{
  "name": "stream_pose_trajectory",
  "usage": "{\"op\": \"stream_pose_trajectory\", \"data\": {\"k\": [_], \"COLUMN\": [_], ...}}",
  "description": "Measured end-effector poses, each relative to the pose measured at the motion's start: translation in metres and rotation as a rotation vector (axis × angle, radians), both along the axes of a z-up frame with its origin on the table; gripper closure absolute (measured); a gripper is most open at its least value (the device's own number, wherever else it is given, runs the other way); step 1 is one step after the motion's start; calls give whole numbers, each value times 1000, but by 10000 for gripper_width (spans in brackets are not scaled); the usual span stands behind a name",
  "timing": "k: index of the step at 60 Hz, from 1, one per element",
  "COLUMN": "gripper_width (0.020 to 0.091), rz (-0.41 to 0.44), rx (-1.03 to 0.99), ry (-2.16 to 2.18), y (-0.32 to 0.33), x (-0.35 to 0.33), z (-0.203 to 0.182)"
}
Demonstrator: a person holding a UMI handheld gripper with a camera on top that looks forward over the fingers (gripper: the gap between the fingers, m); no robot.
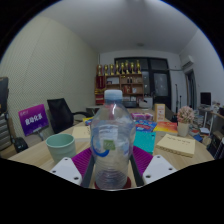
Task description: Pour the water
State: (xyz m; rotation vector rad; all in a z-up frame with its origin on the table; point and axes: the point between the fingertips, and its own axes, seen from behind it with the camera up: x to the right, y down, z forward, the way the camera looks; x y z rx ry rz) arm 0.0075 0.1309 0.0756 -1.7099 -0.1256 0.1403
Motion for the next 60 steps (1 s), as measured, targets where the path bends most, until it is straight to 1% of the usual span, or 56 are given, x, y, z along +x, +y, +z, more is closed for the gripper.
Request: {"op": "stream_pose_trajectory", "data": {"k": [11, 13, 15, 24, 35, 40, 48, 55, 60], "gripper_width": [307, 283, 274, 266, 260, 272, 270, 265, 274], "rz": [4, 0, -3, 34, -19, -11, -12, -31, -49], "rx": [66, 72, 68, 50, 51, 44, 75, 117, 125], "ry": [19, 14, 11, 1, -34, -59, -33, -20, -21], "y": [-5, -7, -9, -32, -87, -121, -185, -242, -279], "x": [2, 2, 3, 0, 20, 21, 19, 17, 20], "z": [11, 12, 12, 9, 8, 9, 34, 58, 66]}}
